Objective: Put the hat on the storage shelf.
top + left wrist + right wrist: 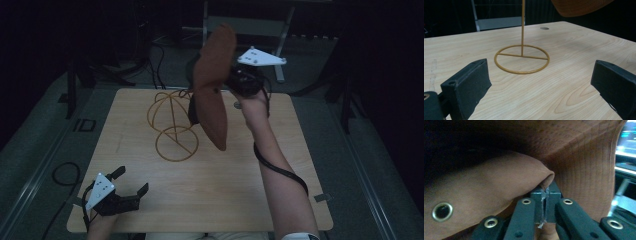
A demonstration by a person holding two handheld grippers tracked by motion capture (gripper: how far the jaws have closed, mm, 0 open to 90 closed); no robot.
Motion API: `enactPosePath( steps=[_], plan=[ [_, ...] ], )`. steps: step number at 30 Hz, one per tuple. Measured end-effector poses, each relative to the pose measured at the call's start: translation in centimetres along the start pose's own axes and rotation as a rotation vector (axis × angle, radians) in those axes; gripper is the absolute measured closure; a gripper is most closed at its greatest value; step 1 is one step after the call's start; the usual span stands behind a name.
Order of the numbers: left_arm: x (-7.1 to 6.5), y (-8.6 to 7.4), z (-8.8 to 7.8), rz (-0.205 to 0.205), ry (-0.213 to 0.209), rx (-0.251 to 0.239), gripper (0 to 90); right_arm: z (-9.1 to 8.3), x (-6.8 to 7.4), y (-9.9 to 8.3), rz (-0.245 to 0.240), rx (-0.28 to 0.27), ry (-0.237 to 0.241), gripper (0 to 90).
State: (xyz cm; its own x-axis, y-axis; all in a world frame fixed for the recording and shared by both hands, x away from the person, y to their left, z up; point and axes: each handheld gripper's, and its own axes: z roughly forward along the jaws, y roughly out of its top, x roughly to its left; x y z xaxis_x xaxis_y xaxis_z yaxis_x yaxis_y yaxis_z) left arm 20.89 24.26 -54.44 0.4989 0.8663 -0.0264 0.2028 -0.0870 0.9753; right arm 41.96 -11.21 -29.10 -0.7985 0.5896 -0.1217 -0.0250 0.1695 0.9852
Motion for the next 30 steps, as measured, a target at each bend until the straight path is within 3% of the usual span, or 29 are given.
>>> enactPosePath(
  steps=[3,6,10,13,17,24,30],
  plan=[
    [-0.1,-0.1,0.1,0.000,-0.006,0.003,2.5,2.2,1.4,0.4,0.000,0.027,0.047,87.6],
    [0.0,-0.3,0.2,-0.027,-0.022,0.002,2.5,4.3,2.7,0.4,0.005,0.054,0.103,87.6],
    [-0.2,-0.4,0.2,-0.019,-0.026,0.002,2.5,6.9,4.4,-0.1,0.032,0.101,0.185,87.5],
    [-0.2,-0.4,0.2,-0.014,-0.024,0.002,2.5,8.8,5.7,-0.8,0.024,0.150,0.215,87.4],
    [0.0,-0.4,0.1,-0.020,-0.027,0.002,2.5,10.7,7.1,-1.9,0.006,0.217,0.228,87.3],
    [0.0,-0.6,0.2,-0.026,-0.042,0.007,2.5,12.9,7.8,-2.9,0.011,0.300,0.225,85.4],
    [0.0,-0.7,0.4,-0.030,-0.052,0.017,2.5,14.0,8.0,-2.8,0.034,0.349,0.228,76.0]
  ],
)
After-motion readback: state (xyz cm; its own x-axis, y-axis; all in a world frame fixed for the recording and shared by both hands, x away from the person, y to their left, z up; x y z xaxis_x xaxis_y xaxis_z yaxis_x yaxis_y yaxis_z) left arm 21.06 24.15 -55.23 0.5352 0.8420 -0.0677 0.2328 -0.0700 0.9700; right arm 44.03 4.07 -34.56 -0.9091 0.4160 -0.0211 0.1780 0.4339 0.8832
